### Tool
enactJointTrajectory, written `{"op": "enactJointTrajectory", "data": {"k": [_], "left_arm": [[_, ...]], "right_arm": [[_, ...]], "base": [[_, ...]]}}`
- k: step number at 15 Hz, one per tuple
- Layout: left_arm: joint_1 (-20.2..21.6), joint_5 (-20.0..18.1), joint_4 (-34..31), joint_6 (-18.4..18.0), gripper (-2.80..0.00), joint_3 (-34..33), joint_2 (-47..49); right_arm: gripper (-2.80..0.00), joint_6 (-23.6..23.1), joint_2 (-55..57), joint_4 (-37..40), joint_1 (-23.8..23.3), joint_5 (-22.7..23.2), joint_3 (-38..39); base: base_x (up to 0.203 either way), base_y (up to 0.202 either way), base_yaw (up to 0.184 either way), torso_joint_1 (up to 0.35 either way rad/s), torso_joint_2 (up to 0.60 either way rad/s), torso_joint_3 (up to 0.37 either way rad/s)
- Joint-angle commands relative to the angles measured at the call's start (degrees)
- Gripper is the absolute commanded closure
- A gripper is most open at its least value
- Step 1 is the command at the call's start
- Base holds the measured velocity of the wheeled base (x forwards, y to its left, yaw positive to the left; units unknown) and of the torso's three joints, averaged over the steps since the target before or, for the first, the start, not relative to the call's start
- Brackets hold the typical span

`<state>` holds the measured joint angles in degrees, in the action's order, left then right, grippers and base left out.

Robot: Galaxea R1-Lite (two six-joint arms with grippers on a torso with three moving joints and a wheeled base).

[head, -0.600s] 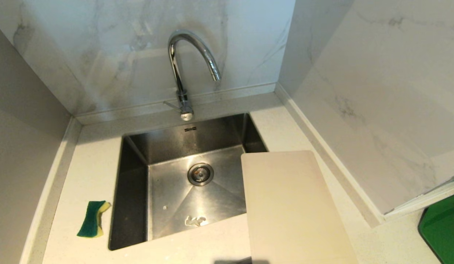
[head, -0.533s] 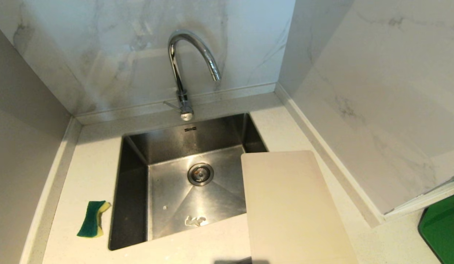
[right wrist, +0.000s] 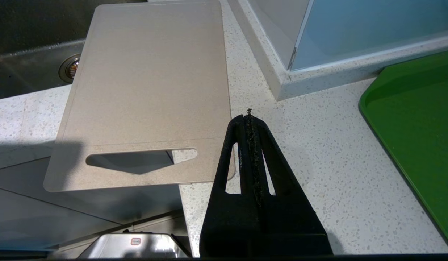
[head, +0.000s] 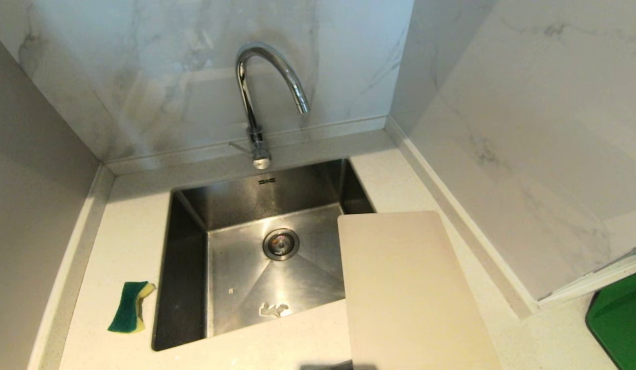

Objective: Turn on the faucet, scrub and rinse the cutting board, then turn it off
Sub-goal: Turn on the tap

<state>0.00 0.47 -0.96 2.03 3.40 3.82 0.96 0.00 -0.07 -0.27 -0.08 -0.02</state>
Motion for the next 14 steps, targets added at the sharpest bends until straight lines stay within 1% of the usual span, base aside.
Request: {"op": "enactJointTrajectory", "data": {"k": [1, 3, 6, 9, 12, 14], "left_arm": [[-0.21, -0.06, -0.76, 1.35, 0.0, 7.27, 7.81], [-0.3, -0.53, -1.27, 1.74, 0.0, 15.3, 15.83], [-0.34, -1.79, -1.69, 0.83, 0.0, 26.49, 25.83], [-0.25, -1.91, -2.65, -1.87, 0.0, 36.61, 33.16], [-0.16, -1.25, -8.3, -3.89, 0.0, 46.38, 38.69], [-0.14, 0.14, -9.47, -5.44, 0.0, 50.32, 43.07]], "right_arm": [[0.0, 0.0, 0.09, -0.01, 0.0, -0.01, 0.02], [0.0, 0.0, 0.09, 0.07, 0.0, -0.01, -0.04], [0.0, 0.0, 0.09, 0.07, 0.0, -0.01, -0.06], [0.0, 0.0, 0.09, 0.07, 0.0, -0.01, -0.06], [0.0, 0.0, 0.09, 0.07, 0.0, -0.01, -0.06], [0.0, 0.0, 0.09, 0.07, 0.0, -0.01, -0.06]], "base": [[0.0, 0.0, 0.0, 0.0, 0.0, 0.0], [0.0, 0.0, 0.0, 0.0, 0.0, 0.0], [0.0, 0.0, 0.0, 0.0, 0.0, 0.0], [0.0, 0.0, 0.0, 0.0, 0.0, 0.0], [0.0, 0.0, 0.0, 0.0, 0.0, 0.0], [0.0, 0.0, 0.0, 0.0, 0.0, 0.0]]}}
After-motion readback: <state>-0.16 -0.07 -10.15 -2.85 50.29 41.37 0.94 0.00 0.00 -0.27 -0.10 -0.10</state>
